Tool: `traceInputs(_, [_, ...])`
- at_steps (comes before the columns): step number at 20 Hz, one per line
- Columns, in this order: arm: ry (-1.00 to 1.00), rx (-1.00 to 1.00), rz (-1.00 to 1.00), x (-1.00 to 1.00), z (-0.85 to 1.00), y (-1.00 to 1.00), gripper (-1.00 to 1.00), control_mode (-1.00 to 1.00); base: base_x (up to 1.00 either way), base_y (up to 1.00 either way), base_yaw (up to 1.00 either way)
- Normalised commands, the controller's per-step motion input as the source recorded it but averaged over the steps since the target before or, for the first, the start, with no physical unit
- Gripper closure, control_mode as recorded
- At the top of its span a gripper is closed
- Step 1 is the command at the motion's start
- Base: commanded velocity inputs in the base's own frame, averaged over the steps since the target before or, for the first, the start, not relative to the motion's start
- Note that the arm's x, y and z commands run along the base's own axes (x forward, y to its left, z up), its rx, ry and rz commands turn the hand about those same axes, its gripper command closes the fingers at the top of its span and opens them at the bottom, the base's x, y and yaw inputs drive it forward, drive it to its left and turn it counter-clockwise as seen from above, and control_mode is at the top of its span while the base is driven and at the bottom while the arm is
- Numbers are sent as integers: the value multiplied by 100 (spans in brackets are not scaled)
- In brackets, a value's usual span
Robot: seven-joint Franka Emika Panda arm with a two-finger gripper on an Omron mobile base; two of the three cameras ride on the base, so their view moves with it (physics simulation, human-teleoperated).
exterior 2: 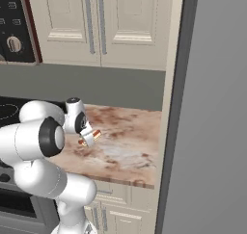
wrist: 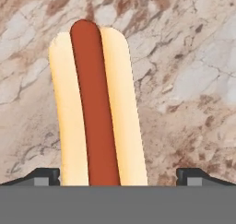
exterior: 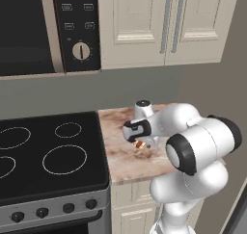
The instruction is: Store the hot dog in the freezer for long-term storage. Close the freezer door after placing the cooked food.
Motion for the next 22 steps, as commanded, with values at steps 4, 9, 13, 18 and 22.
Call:
traceInputs(4, [0,0,0,6,-31,0,-100,-100,0,0,0])
traceInputs(9, [0,0,0,6,-27,0,-100,-100,0,0,0])
traceInputs(13, [0,0,0,1,-25,0,-100,-100,0,0,0])
traceInputs(18, [0,3,0,0,-8,0,-100,-100,0,0,0])
traceInputs(22, [0,0,0,0,0,0,100,-100,0,0,0])
